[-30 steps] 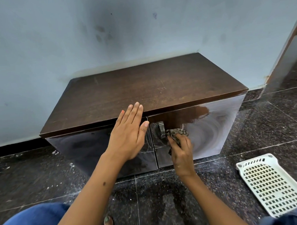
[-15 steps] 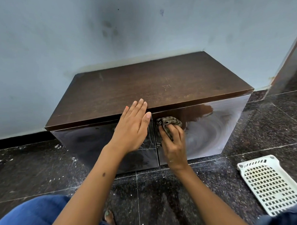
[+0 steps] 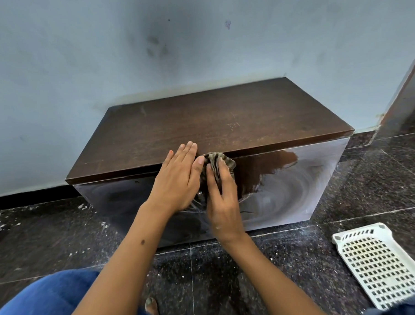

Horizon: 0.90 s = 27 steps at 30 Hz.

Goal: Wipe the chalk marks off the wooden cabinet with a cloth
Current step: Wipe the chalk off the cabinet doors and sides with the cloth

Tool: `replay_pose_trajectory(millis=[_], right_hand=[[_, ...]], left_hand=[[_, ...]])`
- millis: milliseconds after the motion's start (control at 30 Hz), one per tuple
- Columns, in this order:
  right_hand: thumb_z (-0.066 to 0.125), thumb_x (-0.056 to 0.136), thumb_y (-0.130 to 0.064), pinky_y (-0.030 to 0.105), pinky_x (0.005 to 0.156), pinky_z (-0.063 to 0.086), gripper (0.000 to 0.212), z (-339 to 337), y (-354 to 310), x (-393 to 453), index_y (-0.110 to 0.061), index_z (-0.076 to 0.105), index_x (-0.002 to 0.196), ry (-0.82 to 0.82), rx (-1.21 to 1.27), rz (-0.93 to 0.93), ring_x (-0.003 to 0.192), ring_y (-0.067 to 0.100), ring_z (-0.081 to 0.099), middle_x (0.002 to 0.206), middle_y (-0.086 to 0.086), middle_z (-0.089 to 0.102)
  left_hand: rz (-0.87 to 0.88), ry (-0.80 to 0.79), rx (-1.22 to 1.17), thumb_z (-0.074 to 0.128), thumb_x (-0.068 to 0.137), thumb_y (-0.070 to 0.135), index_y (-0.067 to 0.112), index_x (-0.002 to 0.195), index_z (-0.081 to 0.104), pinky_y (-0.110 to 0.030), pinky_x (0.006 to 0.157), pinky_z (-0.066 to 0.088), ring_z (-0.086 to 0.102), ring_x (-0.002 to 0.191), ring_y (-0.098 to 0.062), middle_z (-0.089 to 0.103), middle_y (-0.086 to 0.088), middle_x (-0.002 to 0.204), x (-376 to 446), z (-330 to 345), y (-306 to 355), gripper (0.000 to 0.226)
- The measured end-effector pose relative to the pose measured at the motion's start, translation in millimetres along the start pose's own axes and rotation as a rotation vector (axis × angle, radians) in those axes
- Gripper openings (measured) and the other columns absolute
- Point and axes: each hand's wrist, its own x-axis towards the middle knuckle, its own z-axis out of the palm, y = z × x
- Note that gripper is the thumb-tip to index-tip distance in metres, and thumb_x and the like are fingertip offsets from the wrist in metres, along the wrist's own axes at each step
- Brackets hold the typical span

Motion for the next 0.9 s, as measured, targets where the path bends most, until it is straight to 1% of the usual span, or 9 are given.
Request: replay_pose_trajectory(millis=[133,267,433,600,667,733,767,833,900], right_hand=[[0.056,0.090,-0.001,0.044,0.115,0.023,0.063,23.6,12.3,-12.9,0.003,0.022,0.143,-0.059,-0.220,-0.028,0.141,0.035,0.020,0.149,0.024,0.019],[0.047,0.094,-0.002,0.041,0.117,0.019,0.068,40.0,16.6,-17.6,0.002,0.007,0.148,0.004,-0.268,-0.017,0.144,0.033,0.011,0.148,0.027,0.020],[0.050,0.090,0.001,0.041,0.117,0.018,0.060,40.8,23.4,-31.1,0.003,0.022,0.143,-0.030,-0.268,-0.036,0.145,0.030,0.006,0.147,0.025,0.022],[0.049,0.093,-0.002,0.039,0.117,0.021,0.069,36.0,23.8,-30.0,-0.002,0.009,0.149,-0.037,-0.226,-0.045,0.145,0.027,0.011,0.149,0.019,0.024],[0.048,0.091,-0.004,0.039,0.115,0.025,0.062,33.5,25.7,-38.3,-0.003,0.020,0.146,-0.067,-0.209,-0.048,0.145,0.024,0.012,0.150,0.014,0.026],[0.051,0.086,-0.006,0.041,0.108,0.036,0.055,31.2,28.1,-54.2,-0.003,0.033,0.138,-0.143,-0.215,-0.035,0.142,0.025,0.022,0.149,0.012,0.030],[0.058,0.082,-0.004,0.042,0.104,0.040,0.058,30.7,29.4,-64.2,-0.004,0.036,0.136,-0.198,-0.214,-0.016,0.138,0.025,0.028,0.148,0.012,0.033],[0.073,0.066,0.004,0.044,0.101,0.039,0.079,29.1,32.6,-83.5,-0.005,0.037,0.136,-0.316,-0.214,0.048,0.135,0.024,0.030,0.146,0.012,0.039],[0.072,0.062,0.016,0.044,0.104,0.035,0.090,27.9,34.3,-95.5,-0.007,0.034,0.141,-0.379,-0.136,0.141,0.137,0.021,0.025,0.149,0.008,0.035]], left_hand=[[0.004,-0.020,-0.014,0.010,0.097,0.042,0.016,0.149,0.018,-0.024,0.117,-0.004,0.002,0.144,-0.005,0.012,0.003,0.157,-2.0,-0.2,-1.8,0.058],[0.007,-0.021,-0.028,0.005,0.097,0.049,0.017,0.149,0.018,-0.024,0.117,-0.004,0.002,0.144,-0.004,0.011,0.004,0.157,-1.2,0.8,-5.0,0.063],[0.005,-0.027,-0.022,0.002,0.089,0.050,0.018,0.149,0.017,-0.023,0.117,-0.005,0.000,0.144,-0.003,0.010,0.005,0.157,-3.6,1.5,-4.3,0.070],[0.002,-0.042,0.001,0.001,0.089,0.050,0.019,0.150,0.012,-0.023,0.116,-0.007,-0.004,0.143,-0.003,0.005,0.006,0.158,-4.1,2.5,-4.3,0.070],[-0.001,-0.052,0.017,0.000,0.089,0.051,0.019,0.150,0.011,-0.024,0.117,-0.008,-0.005,0.143,-0.003,0.003,0.006,0.158,-5.2,2.4,-3.5,0.070],[-0.007,-0.060,0.025,-0.002,0.093,0.054,0.018,0.150,0.010,-0.025,0.117,-0.008,-0.006,0.143,-0.004,0.002,0.006,0.158,-6.4,0.9,-1.9,0.068],[-0.010,-0.065,0.023,-0.002,0.093,0.053,0.018,0.150,0.009,-0.025,0.117,-0.009,-0.006,0.143,-0.004,0.002,0.006,0.158,-6.7,0.4,-1.0,0.068],[-0.016,-0.071,0.010,0.000,0.091,0.049,0.019,0.150,0.010,-0.024,0.116,-0.010,-0.006,0.143,-0.004,0.002,0.006,0.158,-5.9,-0.5,0.4,0.067],[-0.026,-0.077,-0.004,0.004,0.095,0.045,0.019,0.150,0.010,-0.024,0.115,-0.010,-0.005,0.144,-0.004,0.002,0.006,0.158,-4.4,-0.8,0.5,0.061]])
